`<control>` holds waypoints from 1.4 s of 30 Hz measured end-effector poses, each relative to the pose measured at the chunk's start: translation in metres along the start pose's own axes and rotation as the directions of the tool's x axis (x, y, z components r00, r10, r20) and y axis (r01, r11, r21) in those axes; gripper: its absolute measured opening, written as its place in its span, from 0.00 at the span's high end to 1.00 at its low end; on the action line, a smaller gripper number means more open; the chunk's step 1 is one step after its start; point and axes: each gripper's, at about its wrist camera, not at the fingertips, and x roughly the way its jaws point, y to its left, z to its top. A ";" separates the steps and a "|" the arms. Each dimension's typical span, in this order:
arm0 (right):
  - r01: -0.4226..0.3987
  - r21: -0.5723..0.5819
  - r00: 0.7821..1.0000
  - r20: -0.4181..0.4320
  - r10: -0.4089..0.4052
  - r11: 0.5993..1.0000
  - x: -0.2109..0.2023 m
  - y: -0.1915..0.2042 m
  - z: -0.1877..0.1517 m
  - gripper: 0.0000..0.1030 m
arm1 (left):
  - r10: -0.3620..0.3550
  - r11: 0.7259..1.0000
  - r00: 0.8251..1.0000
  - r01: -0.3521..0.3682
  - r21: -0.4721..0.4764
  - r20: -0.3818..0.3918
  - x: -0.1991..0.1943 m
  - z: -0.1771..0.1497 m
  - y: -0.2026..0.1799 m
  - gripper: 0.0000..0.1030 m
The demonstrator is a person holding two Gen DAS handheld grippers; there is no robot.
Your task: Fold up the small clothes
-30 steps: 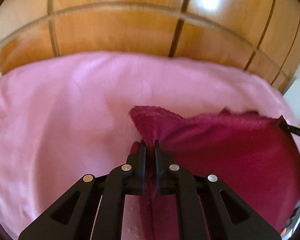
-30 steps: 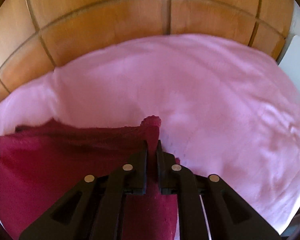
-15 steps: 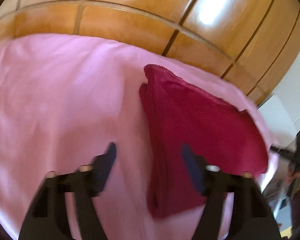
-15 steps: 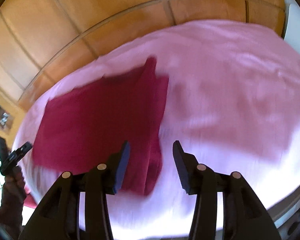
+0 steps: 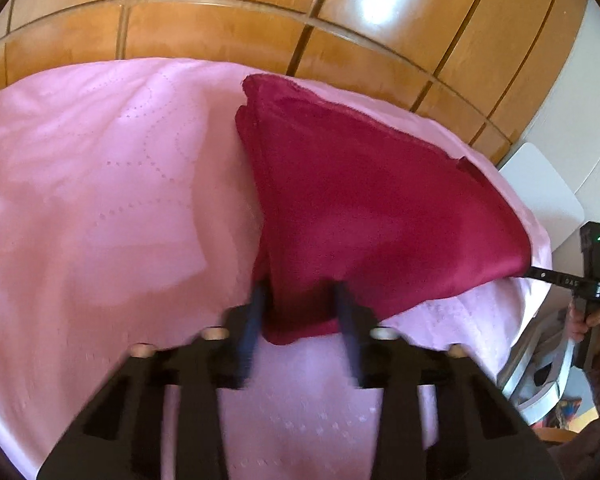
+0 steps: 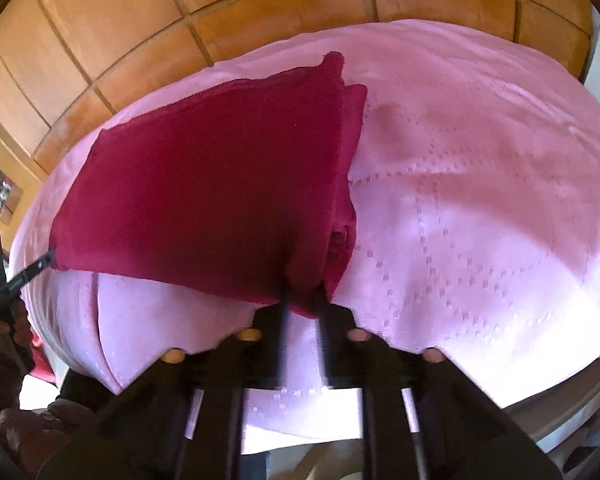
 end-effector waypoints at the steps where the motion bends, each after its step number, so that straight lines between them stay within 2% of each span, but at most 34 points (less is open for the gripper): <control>1: 0.003 -0.015 1.000 0.015 -0.003 1.000 -0.010 0.000 -0.001 0.94 | 0.008 1.000 1.000 -0.008 0.008 -0.001 -0.001 0.003 0.001 0.92; 3: 0.003 -0.017 0.999 0.036 -0.003 1.000 -0.020 -0.004 -0.002 0.94 | -0.005 1.000 1.000 0.004 0.013 0.019 -0.012 0.007 0.005 0.93; 5: 0.017 0.000 1.000 0.010 -0.017 1.000 -0.012 -0.015 -0.005 0.94 | 0.007 0.999 1.000 -0.007 0.045 0.022 -0.020 0.007 0.008 0.94; 7: 0.040 0.009 0.998 -0.058 -0.040 0.999 0.015 -0.022 -0.012 0.95 | 0.032 0.997 0.999 -0.031 0.073 -0.010 -0.014 0.003 0.010 0.94; 8: 0.046 0.008 0.997 -0.064 -0.045 0.999 0.022 -0.023 -0.014 0.94 | 0.048 0.995 0.998 -0.044 0.091 -0.039 -0.004 -0.002 0.011 0.94; 11: 0.015 0.052 0.999 -0.041 -0.013 0.999 0.017 -0.027 -0.014 0.93 | 0.060 0.994 0.998 -0.056 0.096 -0.035 -0.006 -0.004 0.007 0.93; 12: 0.020 0.054 0.999 -0.037 -0.018 0.998 0.012 -0.028 -0.014 0.88 | 0.051 0.996 0.998 -0.048 0.079 -0.030 -0.010 -0.003 0.008 0.93; 13: 0.033 0.051 0.999 -0.041 -0.031 0.998 0.009 -0.028 -0.013 0.78 | 0.047 0.997 0.999 -0.045 0.062 -0.022 -0.014 -0.002 0.009 0.93; 15: 0.054 0.060 0.998 -0.022 -0.053 0.997 -0.001 -0.030 -0.011 0.68 | 0.034 0.999 0.999 -0.034 0.033 0.001 -0.025 0.001 0.012 0.93; 18: 0.076 0.067 0.996 0.034 -0.078 0.995 -0.015 -0.024 0.000 0.67 | 0.029 1.000 0.998 -0.029 0.000 0.052 -0.042 0.007 0.013 0.93; 20: 0.064 0.060 0.995 0.067 -0.068 0.996 -0.017 -0.013 0.008 0.67 | 0.037 0.999 0.995 -0.037 -0.003 0.088 -0.048 0.015 0.009 0.93; 21: 0.058 0.049 0.994 0.091 -0.062 0.997 -0.017 -0.002 0.018 0.61 | 0.048 0.999 0.994 -0.048 -0.004 0.102 -0.051 0.018 0.006 0.93; 22: 0.053 0.040 0.993 0.107 -0.057 0.998 -0.014 0.008 0.024 0.50 | 0.061 0.998 0.992 -0.061 -0.001 0.114 -0.052 0.022 0.003 0.93; 23: 0.042 0.026 0.991 0.125 -0.045 0.999 -0.009 0.020 0.035 0.46 | 0.082 0.996 0.988 -0.084 0.009 0.127 -0.051 0.029 -0.002 0.93; 25: 0.039 -0.006 0.990 0.136 -0.038 0.999 0.002 0.039 0.053 0.44 | 0.126 0.992 0.983 -0.128 0.006 0.135 -0.045 0.038 -0.007 0.93; 29: 0.062 -0.045 0.990 0.132 -0.056 0.997 0.031 0.067 0.084 0.40 | 0.170 0.985 0.976 -0.173 0.014 0.136 -0.030 0.064 -0.022 0.93; 32: 0.078 -0.058 0.990 0.120 -0.071 0.995 0.047 0.076 0.098 0.33 | 0.152 0.987 0.979 -0.158 0.039 0.140 -0.019 0.081 -0.032 0.93; 38: 0.088 -0.004 0.991 0.100 -0.087 0.996 0.065 0.060 0.112 0.28 | 0.151 0.987 0.984 -0.155 0.040 0.092 0.022 0.118 -0.034 0.93; 42: 0.132 0.033 0.987 0.091 -0.135 0.991 0.079 0.043 0.121 0.27 | 0.192 0.979 0.979 -0.196 0.055 0.075 0.060 0.141 -0.030 0.93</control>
